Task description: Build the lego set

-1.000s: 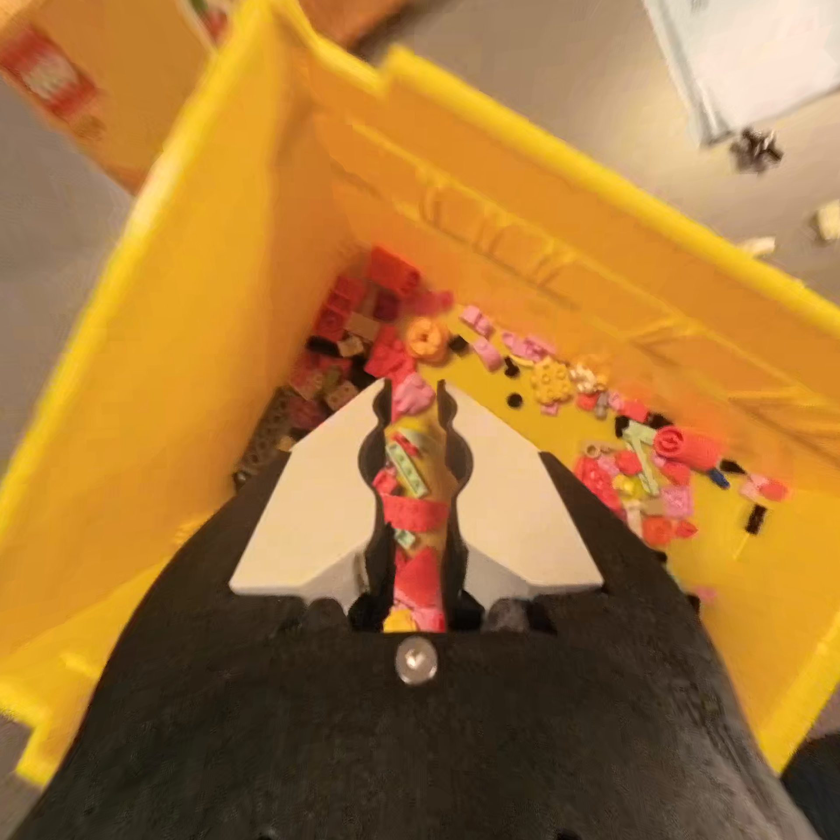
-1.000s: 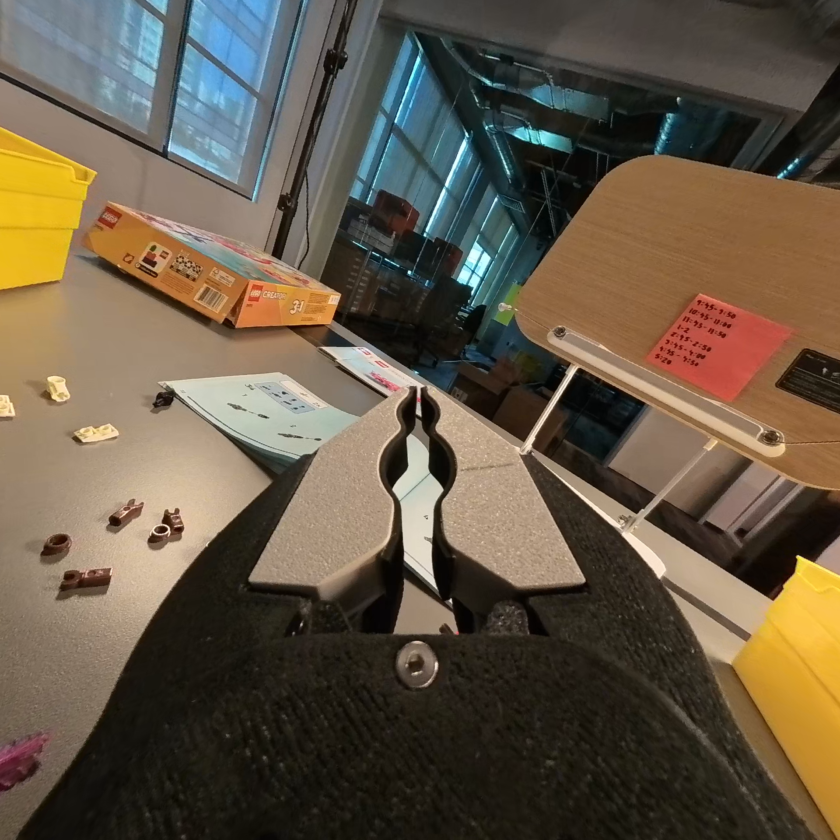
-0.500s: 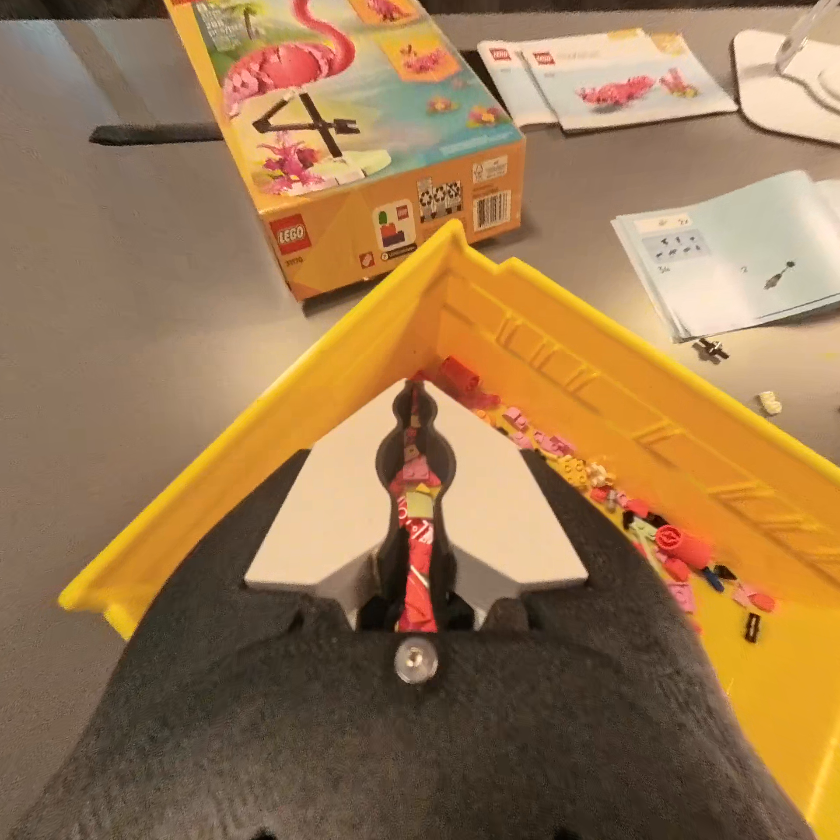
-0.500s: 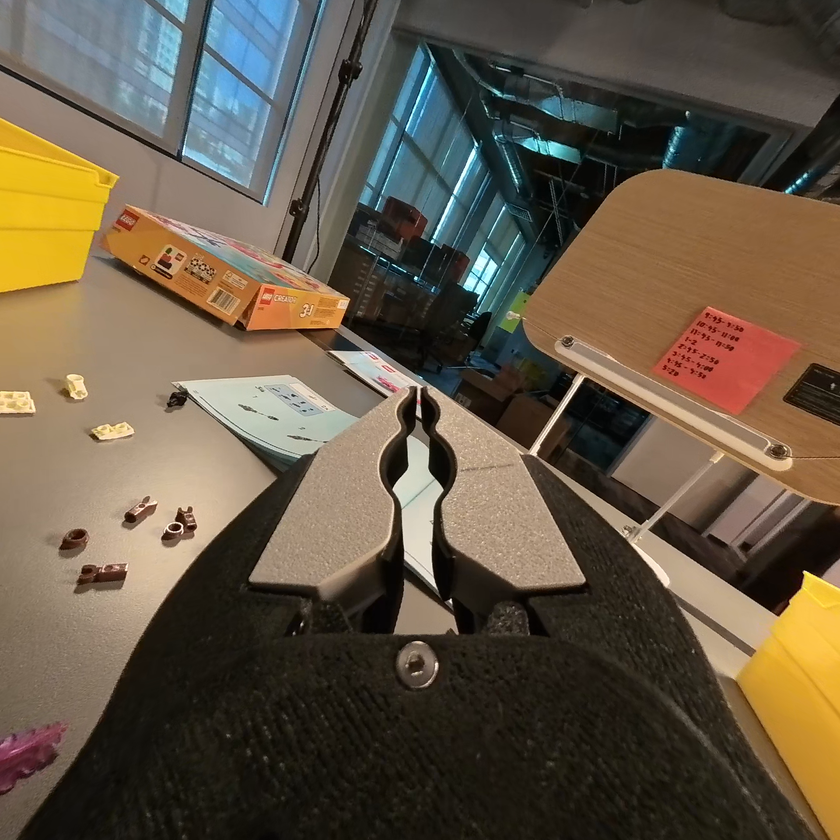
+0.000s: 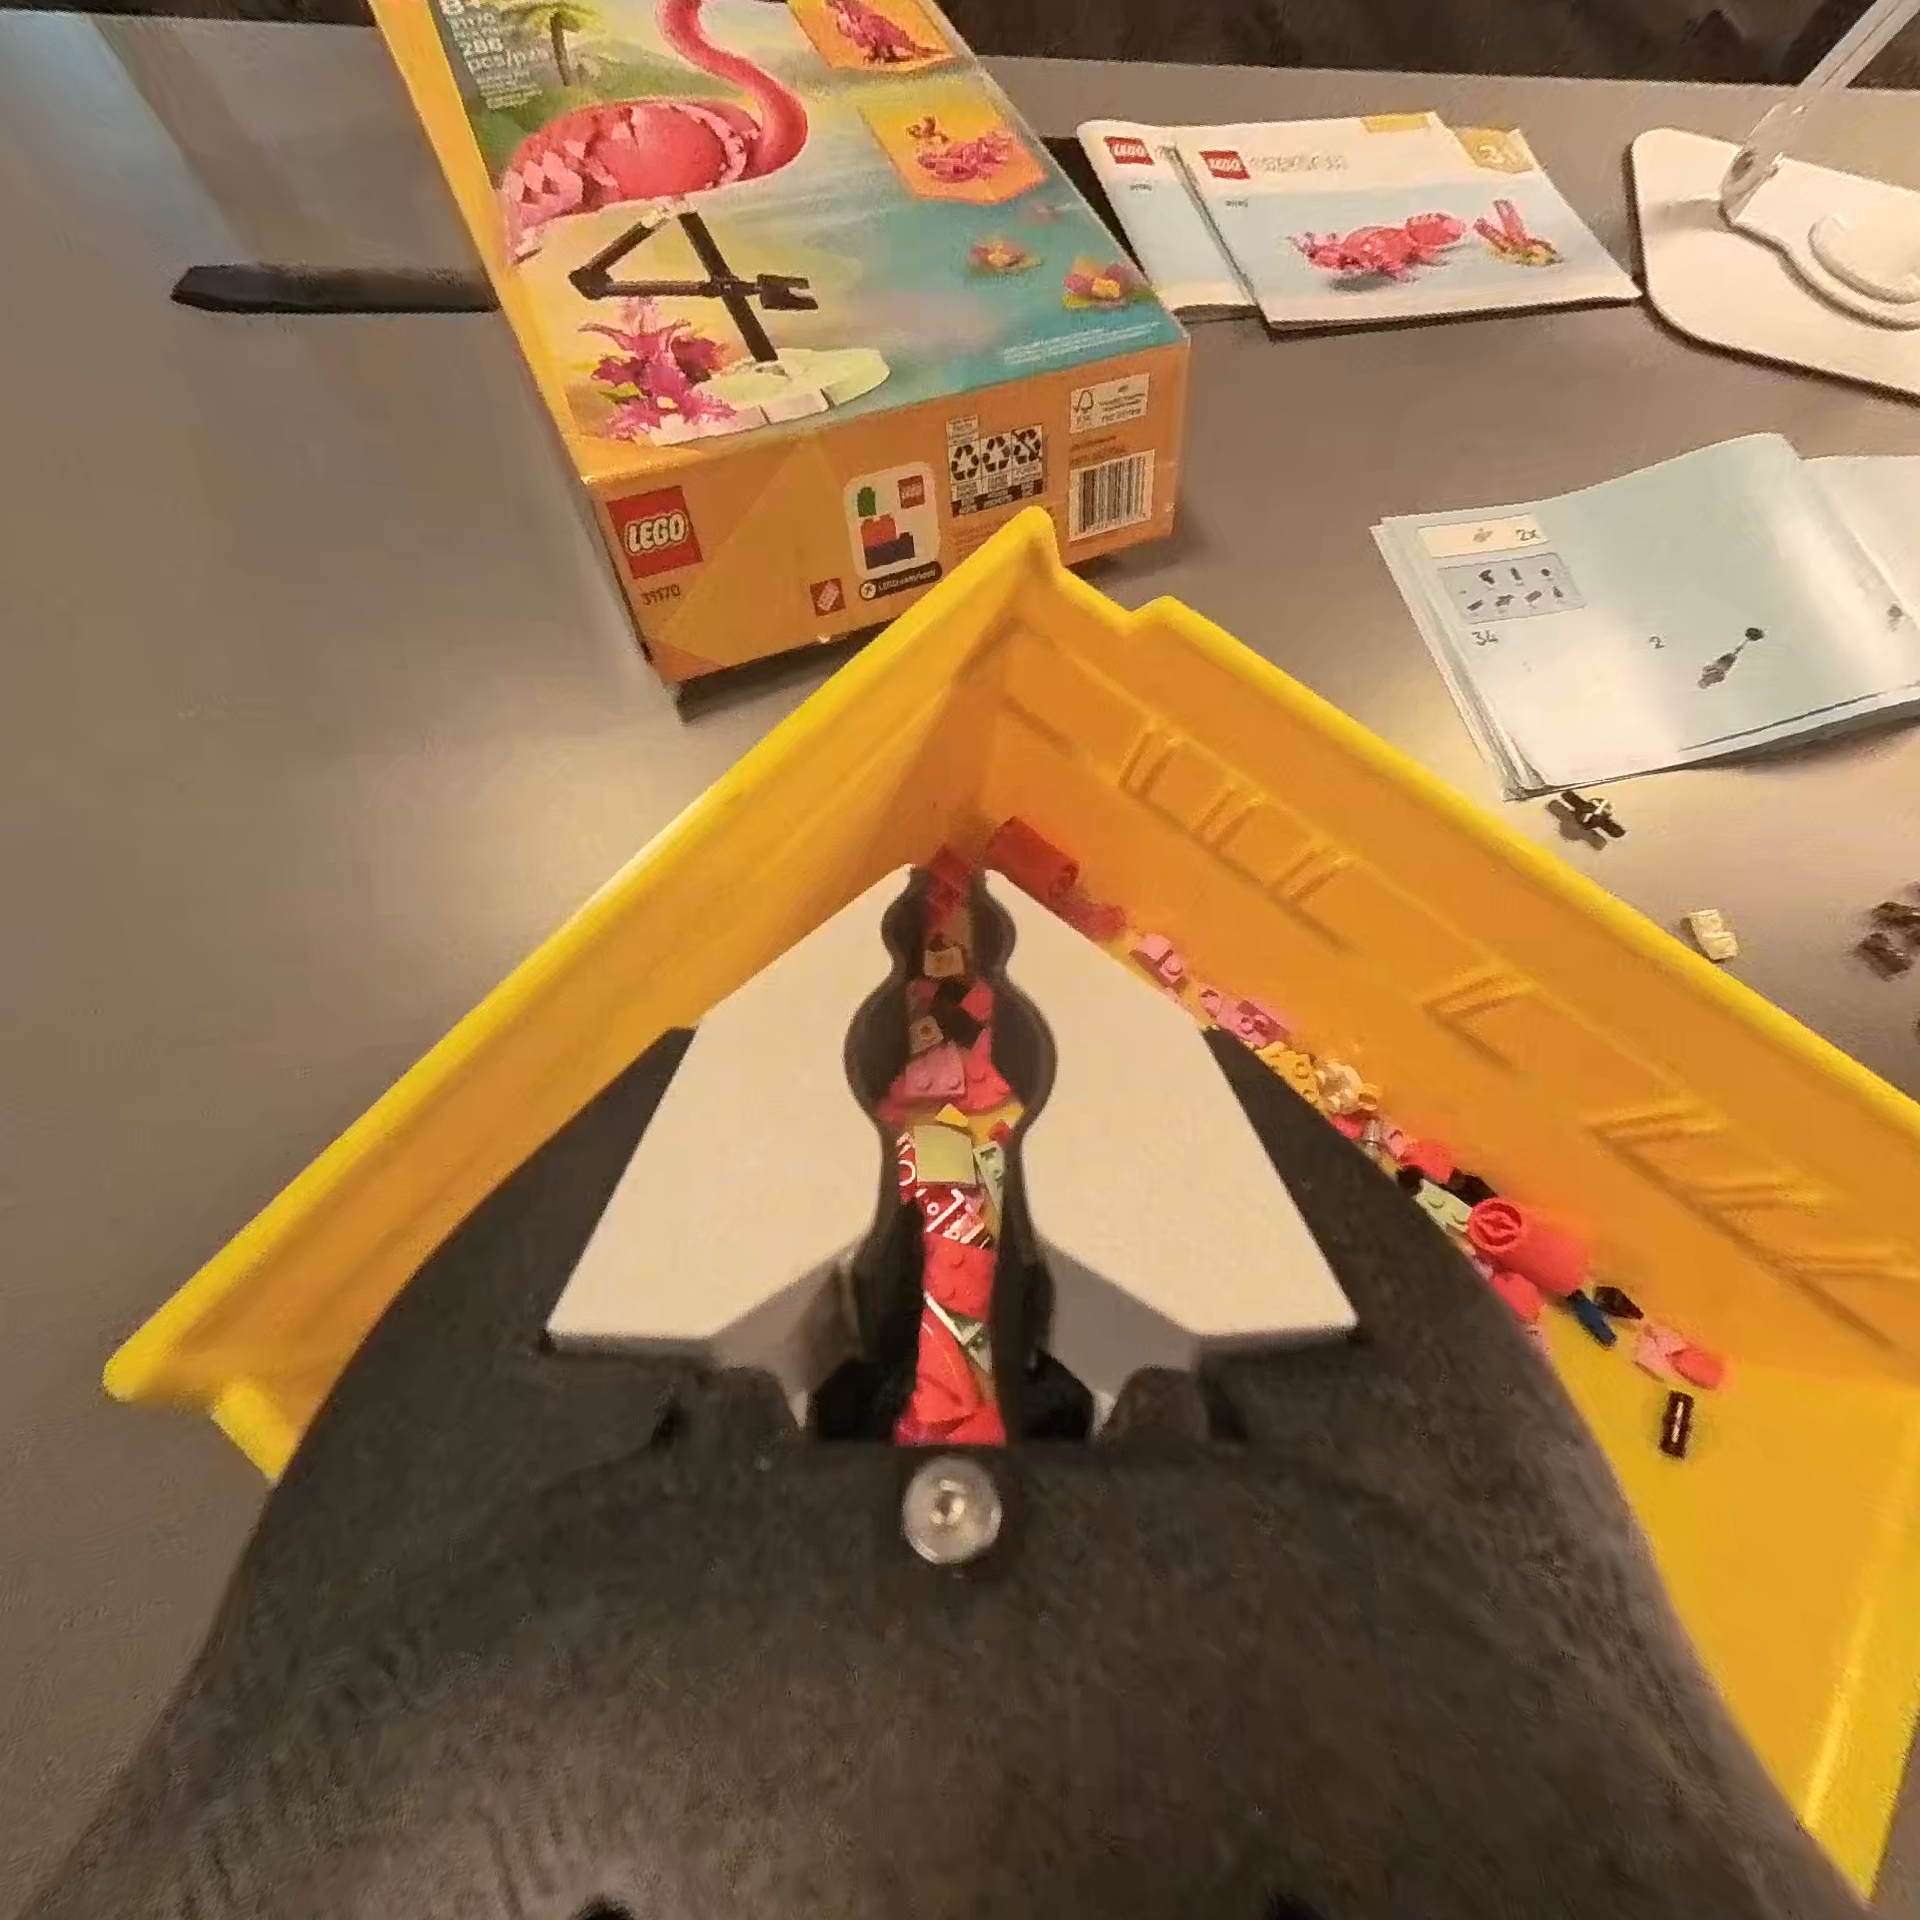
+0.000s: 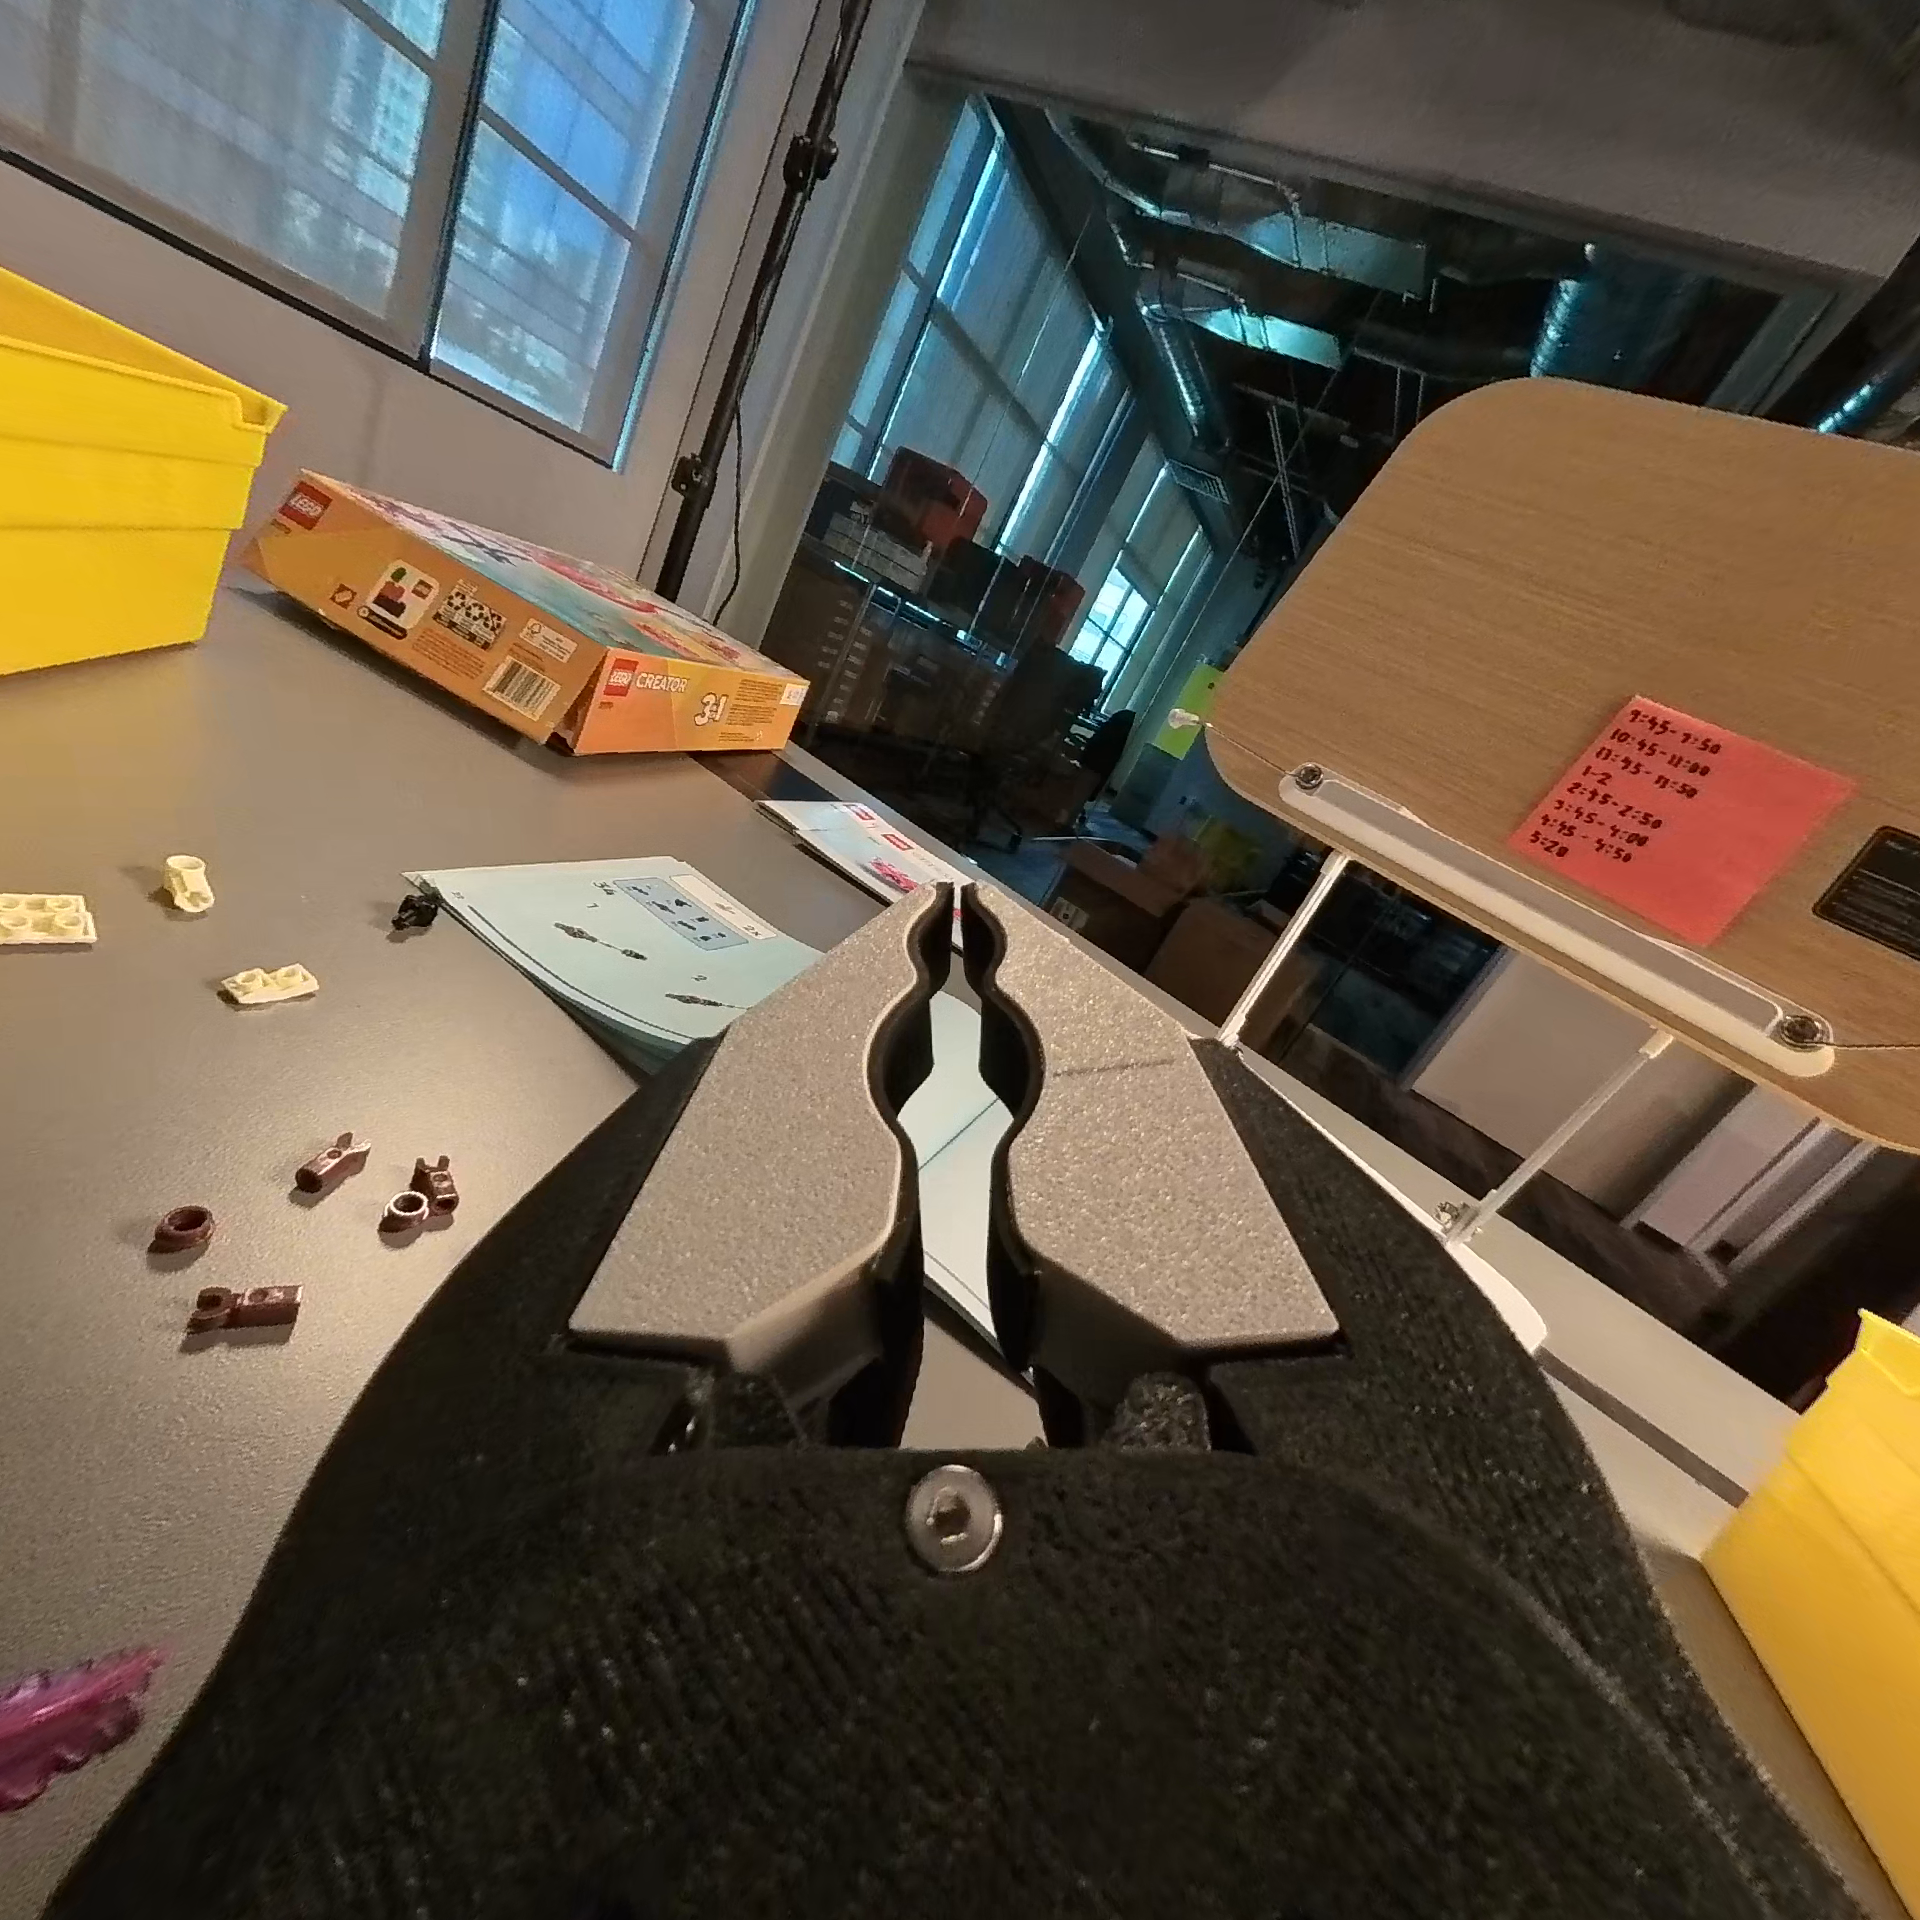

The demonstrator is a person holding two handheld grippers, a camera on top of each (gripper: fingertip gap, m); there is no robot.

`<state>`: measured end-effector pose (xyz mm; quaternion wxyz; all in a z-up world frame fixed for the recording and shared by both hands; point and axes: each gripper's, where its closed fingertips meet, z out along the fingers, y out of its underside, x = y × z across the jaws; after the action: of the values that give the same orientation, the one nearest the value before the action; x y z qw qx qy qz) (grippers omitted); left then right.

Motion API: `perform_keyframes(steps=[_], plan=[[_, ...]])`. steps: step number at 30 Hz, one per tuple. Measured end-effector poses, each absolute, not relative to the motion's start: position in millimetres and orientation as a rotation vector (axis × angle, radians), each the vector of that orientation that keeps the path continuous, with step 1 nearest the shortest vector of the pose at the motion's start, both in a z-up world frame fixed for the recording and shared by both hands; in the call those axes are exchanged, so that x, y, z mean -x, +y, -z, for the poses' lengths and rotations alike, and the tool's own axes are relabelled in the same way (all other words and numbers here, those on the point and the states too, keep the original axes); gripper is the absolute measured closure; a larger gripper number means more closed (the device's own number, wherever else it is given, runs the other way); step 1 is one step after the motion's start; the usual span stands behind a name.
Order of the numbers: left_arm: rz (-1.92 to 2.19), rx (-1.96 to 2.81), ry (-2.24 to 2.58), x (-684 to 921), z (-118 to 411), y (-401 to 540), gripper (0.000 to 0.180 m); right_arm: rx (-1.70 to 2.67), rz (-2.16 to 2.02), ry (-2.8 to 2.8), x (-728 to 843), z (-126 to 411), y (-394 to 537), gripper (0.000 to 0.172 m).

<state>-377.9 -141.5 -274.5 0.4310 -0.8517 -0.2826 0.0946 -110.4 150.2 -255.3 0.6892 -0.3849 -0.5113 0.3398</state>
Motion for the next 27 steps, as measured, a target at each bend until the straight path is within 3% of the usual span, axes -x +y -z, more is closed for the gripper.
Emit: perform_keyframes(steps=[27], plan=[[-0.237, 2.174, -0.674, 373.4, 281.1, -138.7, 0.173, 0.855, -0.761, -1.158, 111.9, 256.9, 148.4, 0.172]])
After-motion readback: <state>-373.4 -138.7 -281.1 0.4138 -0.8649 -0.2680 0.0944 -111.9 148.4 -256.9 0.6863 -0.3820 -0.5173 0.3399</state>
